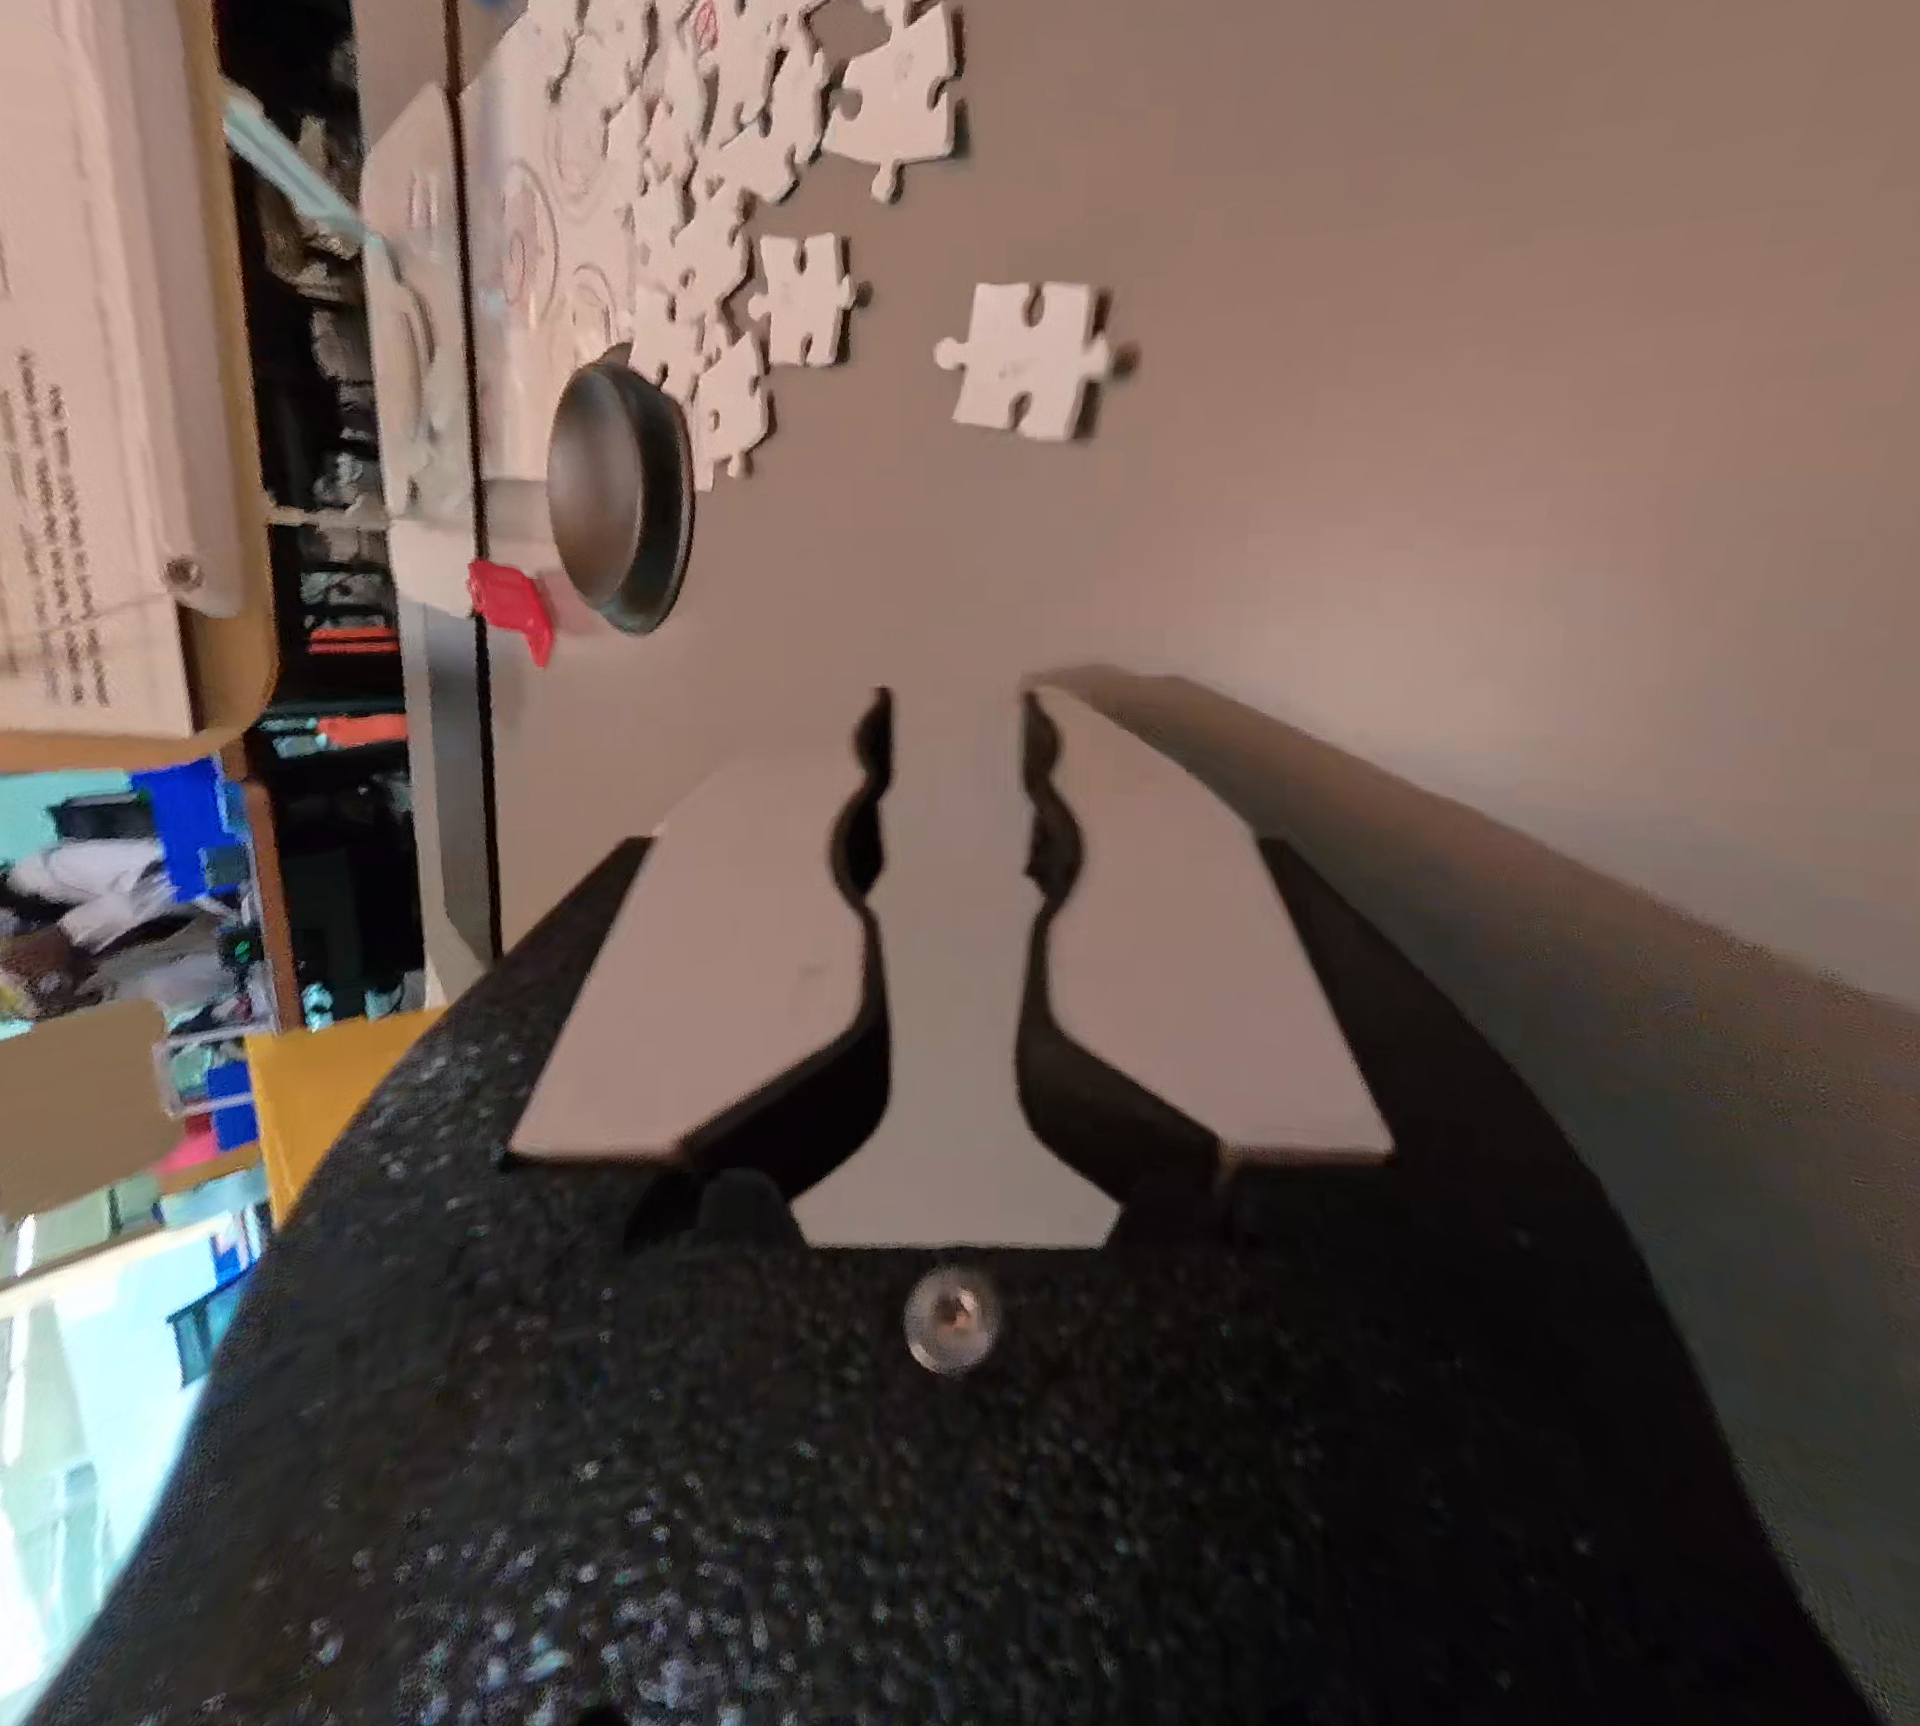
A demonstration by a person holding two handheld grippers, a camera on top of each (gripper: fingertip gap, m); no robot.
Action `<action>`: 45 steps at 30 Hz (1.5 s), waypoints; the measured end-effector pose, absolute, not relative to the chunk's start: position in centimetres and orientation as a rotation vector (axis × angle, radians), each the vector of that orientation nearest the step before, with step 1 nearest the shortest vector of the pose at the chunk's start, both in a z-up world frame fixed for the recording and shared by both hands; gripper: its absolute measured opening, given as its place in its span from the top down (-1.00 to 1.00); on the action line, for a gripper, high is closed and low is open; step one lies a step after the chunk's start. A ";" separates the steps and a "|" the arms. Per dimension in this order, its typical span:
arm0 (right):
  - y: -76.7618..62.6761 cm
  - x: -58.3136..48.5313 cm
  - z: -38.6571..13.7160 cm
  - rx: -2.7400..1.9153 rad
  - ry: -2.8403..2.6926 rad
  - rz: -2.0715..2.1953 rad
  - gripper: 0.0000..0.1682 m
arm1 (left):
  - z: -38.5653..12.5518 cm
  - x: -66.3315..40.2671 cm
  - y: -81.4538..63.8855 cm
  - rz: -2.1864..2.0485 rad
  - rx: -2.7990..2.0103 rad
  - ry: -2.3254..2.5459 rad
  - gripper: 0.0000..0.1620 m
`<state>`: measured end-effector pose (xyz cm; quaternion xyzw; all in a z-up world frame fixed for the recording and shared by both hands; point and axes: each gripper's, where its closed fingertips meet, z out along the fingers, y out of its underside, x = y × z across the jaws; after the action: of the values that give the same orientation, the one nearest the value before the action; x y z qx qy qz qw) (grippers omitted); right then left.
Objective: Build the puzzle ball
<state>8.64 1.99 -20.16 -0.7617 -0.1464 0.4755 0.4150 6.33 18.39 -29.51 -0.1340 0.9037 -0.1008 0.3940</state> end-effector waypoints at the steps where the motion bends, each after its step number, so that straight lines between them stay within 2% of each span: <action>1: 2.0 8.7 -20.1 -1.912 -0.364 1.191 0.97 | -29.6 6.4 17.9 -0.276 -0.348 2.327 0.64; 6: 1.8 8.7 -20.0 -1.909 -0.369 1.182 0.97 | -29.6 7.6 14.2 -0.498 -0.454 2.440 0.58; 8: 1.8 8.8 -19.9 -1.906 -0.370 1.181 0.97 | -29.9 8.2 13.7 -0.548 -0.483 2.475 0.74; 13: 1.7 8.8 -19.8 -1.899 -0.373 1.173 0.97 | -31.0 8.5 13.0 -0.649 -0.625 2.593 0.70; 17: 1.6 9.0 -19.7 -1.892 -0.368 1.168 0.97 | -31.3 8.2 12.9 -0.662 -0.651 2.641 0.94; 27: 1.6 8.9 -19.8 -1.899 -0.370 1.170 0.97 | -30.9 7.8 12.4 -0.733 -0.664 2.636 1.00; 28: 1.6 8.9 -19.7 -1.897 -0.369 1.167 0.97 | -30.4 7.9 12.0 -0.785 -0.691 2.609 0.94; 30: 1.5 9.1 -19.7 -1.895 -0.364 1.164 0.97 | -29.6 8.4 11.3 -0.820 -0.773 2.548 0.54; 31: 1.5 9.1 -19.7 -1.895 -0.361 1.165 0.97 | -29.4 8.5 11.0 -0.796 -0.811 2.527 0.41; 32: 1.5 9.2 -19.8 -1.896 -0.358 1.165 0.97 | -29.3 8.6 10.8 -0.748 -0.824 2.514 0.37; 36: 1.5 9.0 -19.7 -1.894 -0.366 1.167 0.97 | -29.4 7.9 11.1 -0.579 -0.662 2.552 0.46; 39: 1.5 9.0 -19.7 -1.895 -0.369 1.168 0.97 | -30.4 7.7 12.4 -0.508 -0.646 2.596 0.44; 42: 1.6 9.0 -19.8 -1.898 -0.365 1.169 0.97 | -30.8 8.2 12.6 -0.566 -0.731 2.602 0.56; 45: 1.5 9.0 -19.7 -1.896 -0.372 1.164 0.97 | -31.0 8.3 12.5 -0.637 -0.827 2.633 0.55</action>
<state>8.97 1.49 -19.68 -0.7593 -0.1488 0.4662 0.4289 8.27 12.55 -31.01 -0.2885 0.9185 -0.2223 0.1539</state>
